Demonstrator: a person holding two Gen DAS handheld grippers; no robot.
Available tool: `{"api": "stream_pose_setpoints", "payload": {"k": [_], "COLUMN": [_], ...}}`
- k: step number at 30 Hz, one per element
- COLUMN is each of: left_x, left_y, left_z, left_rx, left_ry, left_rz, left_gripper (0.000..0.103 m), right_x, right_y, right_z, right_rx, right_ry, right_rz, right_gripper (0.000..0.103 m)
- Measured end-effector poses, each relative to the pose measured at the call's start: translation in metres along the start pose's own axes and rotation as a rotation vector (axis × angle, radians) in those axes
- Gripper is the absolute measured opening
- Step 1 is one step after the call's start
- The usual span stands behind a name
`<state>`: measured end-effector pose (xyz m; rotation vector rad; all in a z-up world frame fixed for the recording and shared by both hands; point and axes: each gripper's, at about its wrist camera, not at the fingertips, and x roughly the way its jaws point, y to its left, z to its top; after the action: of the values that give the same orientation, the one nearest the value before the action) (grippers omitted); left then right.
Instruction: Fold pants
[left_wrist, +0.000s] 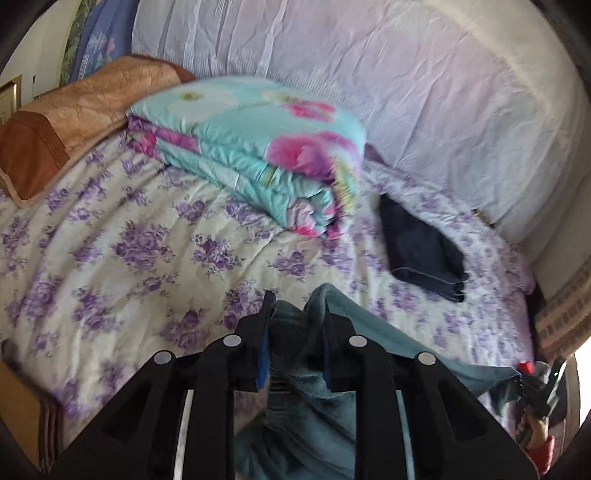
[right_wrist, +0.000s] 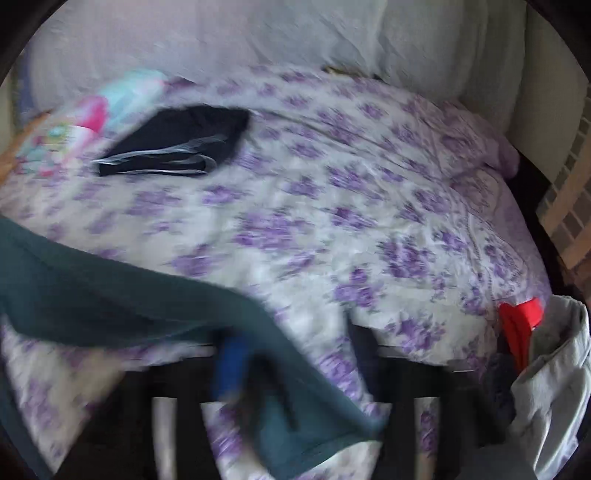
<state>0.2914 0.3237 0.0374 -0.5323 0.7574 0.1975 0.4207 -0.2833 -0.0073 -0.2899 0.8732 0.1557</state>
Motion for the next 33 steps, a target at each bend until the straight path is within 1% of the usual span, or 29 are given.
{"api": "stream_pose_setpoints", "payload": {"k": [1, 2, 3, 5, 8, 10, 12, 15, 16, 18, 20, 21, 22, 23, 25, 26, 29, 30, 31, 32, 33], "left_x": [0.019, 0.032, 0.045, 0.060, 0.072, 0.079, 0.084, 0.084, 0.084, 0.085, 0.087, 0.088, 0.088, 0.089, 0.089, 0.089, 0.091, 0.092, 0.095, 0.097, 0.098], "left_y": [0.004, 0.007, 0.011, 0.016, 0.023, 0.028, 0.032, 0.034, 0.035, 0.036, 0.039, 0.041, 0.042, 0.044, 0.046, 0.046, 0.046, 0.046, 0.044, 0.043, 0.042], "left_z": [0.000, -0.002, -0.005, -0.015, -0.029, -0.035, -0.035, -0.034, -0.034, -0.035, -0.036, -0.036, -0.036, -0.036, -0.035, -0.034, -0.033, -0.033, -0.033, -0.034, -0.034], "left_rx": [-0.032, -0.061, -0.089, -0.093, -0.081, -0.087, -0.099, -0.109, -0.112, -0.114, -0.126, -0.131, -0.137, -0.145, -0.153, -0.154, -0.153, -0.151, -0.144, -0.138, -0.131], "left_ry": [0.024, 0.045, 0.058, 0.048, 0.027, 0.036, 0.057, 0.054, 0.055, 0.059, 0.065, 0.068, 0.070, 0.072, 0.075, 0.076, 0.081, 0.087, 0.096, 0.100, 0.103], "left_rz": [-0.004, -0.021, -0.036, -0.034, -0.021, -0.030, -0.052, -0.071, -0.075, -0.079, -0.088, -0.093, -0.096, -0.102, -0.113, -0.116, -0.109, -0.108, -0.102, -0.097, -0.091], "left_gripper": [0.021, 0.021, 0.021, 0.021, 0.021, 0.021, 0.021, 0.022, 0.022, 0.022, 0.022, 0.023, 0.023, 0.023, 0.024, 0.025, 0.026, 0.028, 0.029, 0.029, 0.029], "right_x": [0.002, 0.000, -0.005, -0.015, -0.027, -0.024, -0.015, 0.004, 0.012, 0.026, 0.041, 0.045, 0.048, 0.046, 0.030, 0.024, 0.021, 0.025, 0.023, 0.018, 0.010], "right_y": [-0.005, -0.009, -0.017, -0.034, -0.057, -0.072, -0.079, -0.078, -0.076, -0.075, -0.074, -0.074, -0.072, -0.070, -0.069, -0.074, -0.083, -0.083, -0.084, -0.086, -0.090], "right_z": [0.004, 0.004, 0.001, -0.012, -0.050, -0.078, -0.098, -0.104, -0.101, -0.092, -0.085, -0.083, -0.082, -0.081, -0.081, -0.084, -0.105, -0.111, -0.113, -0.113, -0.112], "right_rx": [0.008, 0.022, 0.053, 0.129, 0.265, 0.405, 0.529, 0.676, 0.719, 0.795, 0.861, 0.871, 0.865, 0.840, 0.759, 0.736, 0.687, 0.640, 0.602, 0.594, 0.602], "right_ry": [-0.032, -0.055, -0.078, -0.101, -0.097, -0.048, -0.014, 0.008, 0.010, 0.006, 0.009, 0.016, 0.023, 0.023, -0.015, -0.017, 0.064, 0.112, 0.113, 0.110, 0.101], "right_rz": [-0.029, -0.037, -0.023, 0.068, 0.204, 0.312, 0.409, 0.543, 0.573, 0.604, 0.616, 0.608, 0.588, 0.543, 0.446, 0.428, 0.385, 0.389, 0.405, 0.405, 0.398], "right_gripper": [0.071, 0.071, 0.073, 0.074, 0.074, 0.074, 0.074, 0.074, 0.074, 0.073, 0.060, 0.036, 0.010, 0.004, 0.004, 0.004, 0.004, 0.004, 0.006, 0.011, 0.029]}}
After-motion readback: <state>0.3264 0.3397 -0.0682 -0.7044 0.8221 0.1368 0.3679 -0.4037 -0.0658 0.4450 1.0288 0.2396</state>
